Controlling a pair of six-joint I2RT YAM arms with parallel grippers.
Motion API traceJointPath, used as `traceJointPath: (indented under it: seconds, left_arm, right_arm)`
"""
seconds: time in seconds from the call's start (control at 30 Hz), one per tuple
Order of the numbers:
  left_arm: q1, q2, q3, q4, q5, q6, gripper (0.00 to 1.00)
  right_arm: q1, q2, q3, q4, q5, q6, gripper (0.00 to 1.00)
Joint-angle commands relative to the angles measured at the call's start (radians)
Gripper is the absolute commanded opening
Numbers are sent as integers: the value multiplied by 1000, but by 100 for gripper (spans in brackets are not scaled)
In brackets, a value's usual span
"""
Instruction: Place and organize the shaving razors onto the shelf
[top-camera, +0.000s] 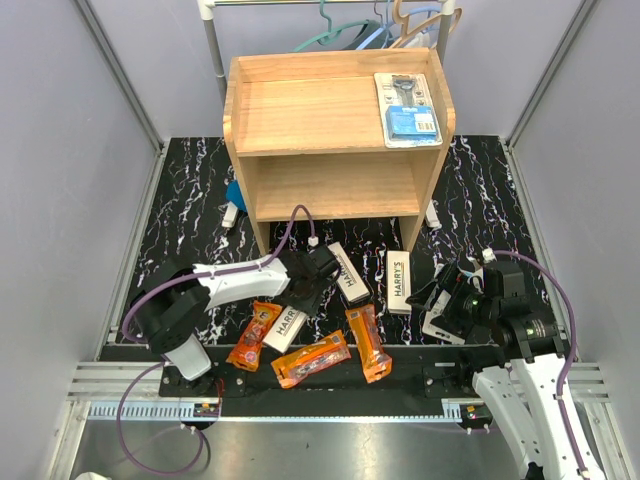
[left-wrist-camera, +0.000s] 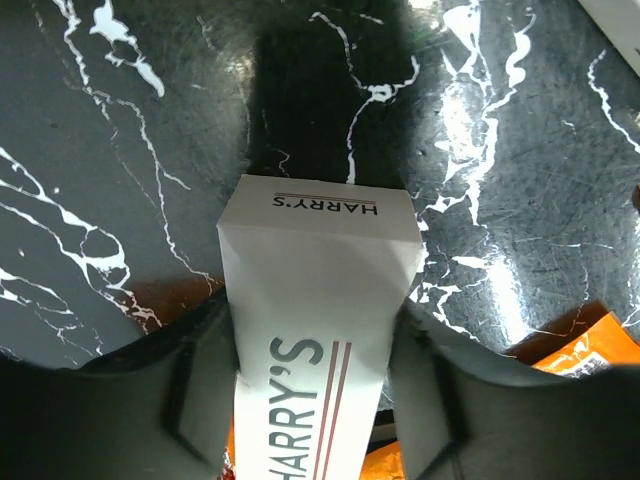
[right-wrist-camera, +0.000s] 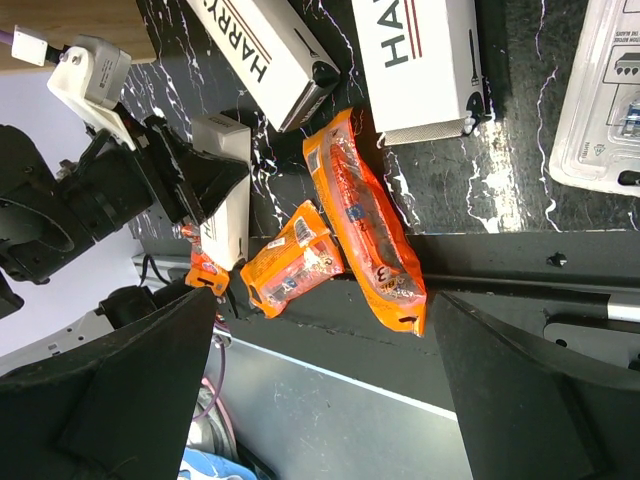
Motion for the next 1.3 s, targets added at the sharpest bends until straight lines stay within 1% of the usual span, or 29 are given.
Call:
traceJointPath:
  seconds: [0.0, 0.03, 0.1, 0.13, 0.17, 0.3, 0.43, 0.57, 0.6, 0.63, 0.77, 0.87, 1.03, 1.1, 1.17, 1.2, 1.23, 1.27]
  left_arm:
    - [4, 12, -9, 34, -3, 14, 45]
    - [4, 10, -11, 34, -3, 11, 42]
    - [6, 5, -11, 34, 0, 9, 41]
    - [4, 2, -11, 34, -1, 11, 35]
    - [6, 1, -9, 34, -1, 12, 33]
    - [6, -11, 11, 17, -9, 6, 33]
    - [6, -45, 63, -41, -18, -6, 33]
    - [6, -106, 161, -102, -21, -22, 32]
    - [7, -111, 184, -124, -20, -35, 31]
    - [7, -122, 225, -156, -13, -37, 28]
    - [6, -165, 293, -204, 10, -66, 27]
    - [6, -215, 311, -217, 36, -109, 28]
    - [6, -315, 302, -211, 83, -235, 26]
    - [6, -344, 295, -207, 83, -284, 23]
    - [4, -383, 284, -201, 77, -311, 17]
    - [6, -395, 282, -194, 76, -337, 15]
    - [6, -416, 276, -191, 76, -348, 5]
    - [6, -424, 273, -193, 69, -377, 0]
  right_arm:
    - [3, -5, -5, 8, -36, 0, 100]
    - [3, -4, -7, 10, -38, 0, 100]
    - [3, -5, -7, 12, -39, 1, 100]
    - [3, -5, -8, 13, -39, 1, 100]
    - [3, -5, -8, 12, -39, 1, 100]
    - [3, 1, -5, 13, -42, -5, 100]
    - [2, 19, 15, 18, -42, -20, 100]
    - [3, 76, 68, 15, -30, -43, 100]
    - [3, 87, 83, 2, -21, -60, 100]
    - [3, 100, 99, -4, -15, -68, 100]
    - [5, 136, 185, -16, -1, -82, 100]
    - [8, 139, 220, -19, 5, -76, 100]
    - [43, 134, 211, 22, 11, -16, 100]
    - [85, 137, 203, 48, 22, 15, 100]
    - [123, 151, 199, 71, 48, 39, 100]
    - [166, 160, 199, 100, 62, 65, 100]
    - [198, 166, 197, 117, 89, 81, 100]
    - [263, 188, 200, 134, 108, 96, 100]
